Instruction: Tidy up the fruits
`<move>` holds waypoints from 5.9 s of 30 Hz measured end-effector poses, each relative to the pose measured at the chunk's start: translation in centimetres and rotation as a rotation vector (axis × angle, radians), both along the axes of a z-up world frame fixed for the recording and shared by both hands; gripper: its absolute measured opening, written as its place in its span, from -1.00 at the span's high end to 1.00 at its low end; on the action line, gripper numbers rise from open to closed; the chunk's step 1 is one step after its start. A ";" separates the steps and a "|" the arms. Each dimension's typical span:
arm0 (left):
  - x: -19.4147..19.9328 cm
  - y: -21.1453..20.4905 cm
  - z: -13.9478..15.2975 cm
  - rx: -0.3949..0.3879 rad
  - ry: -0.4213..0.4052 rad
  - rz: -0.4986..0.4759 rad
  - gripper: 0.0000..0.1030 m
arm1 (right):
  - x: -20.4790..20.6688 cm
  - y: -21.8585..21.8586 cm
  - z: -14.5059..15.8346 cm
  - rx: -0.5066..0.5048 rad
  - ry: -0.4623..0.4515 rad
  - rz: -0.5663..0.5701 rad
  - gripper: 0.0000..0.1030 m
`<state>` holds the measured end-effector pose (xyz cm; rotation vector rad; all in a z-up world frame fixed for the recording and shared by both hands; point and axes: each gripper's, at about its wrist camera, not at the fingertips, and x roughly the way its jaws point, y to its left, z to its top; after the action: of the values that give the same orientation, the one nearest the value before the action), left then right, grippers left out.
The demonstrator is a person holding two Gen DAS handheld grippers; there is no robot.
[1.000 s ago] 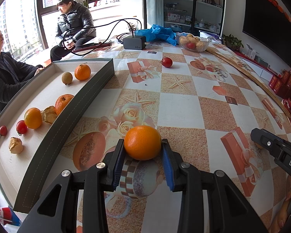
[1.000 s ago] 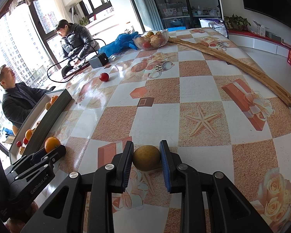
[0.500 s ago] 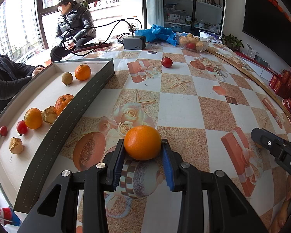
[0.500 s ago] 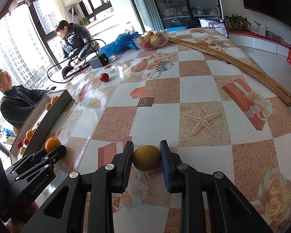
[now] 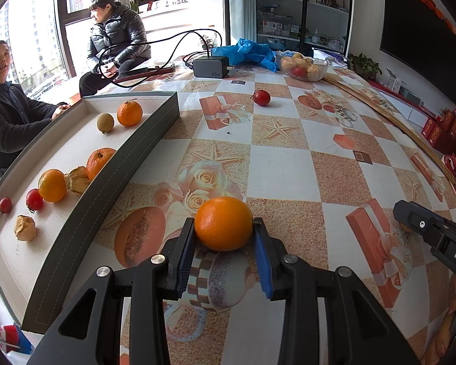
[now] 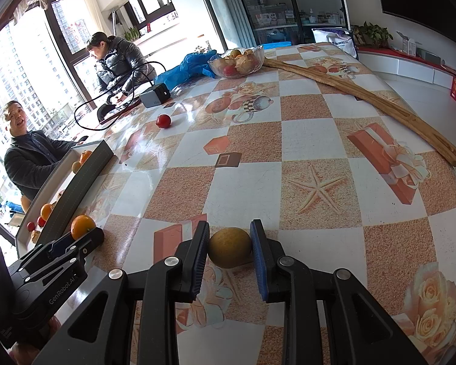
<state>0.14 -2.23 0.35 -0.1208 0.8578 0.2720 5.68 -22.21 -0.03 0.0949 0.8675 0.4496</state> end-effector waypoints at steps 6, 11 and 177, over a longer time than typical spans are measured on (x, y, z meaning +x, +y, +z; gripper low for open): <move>0.0 0.0 0.0 0.001 0.000 0.000 0.23 | 0.0 0.0 0.0 0.000 0.000 0.000 0.44; 0.0 0.0 0.0 0.001 0.000 0.000 0.23 | 0.0 0.0 0.0 0.000 0.000 0.000 0.44; -3.5 17.9 5.4 -0.066 0.202 0.229 -0.99 | 1.6 29.5 7.2 -0.313 0.184 0.568 -1.00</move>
<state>-3.37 15.62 5.76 -0.2570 1.0551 0.4763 7.26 7.28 7.19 -0.4141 1.1363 0.8362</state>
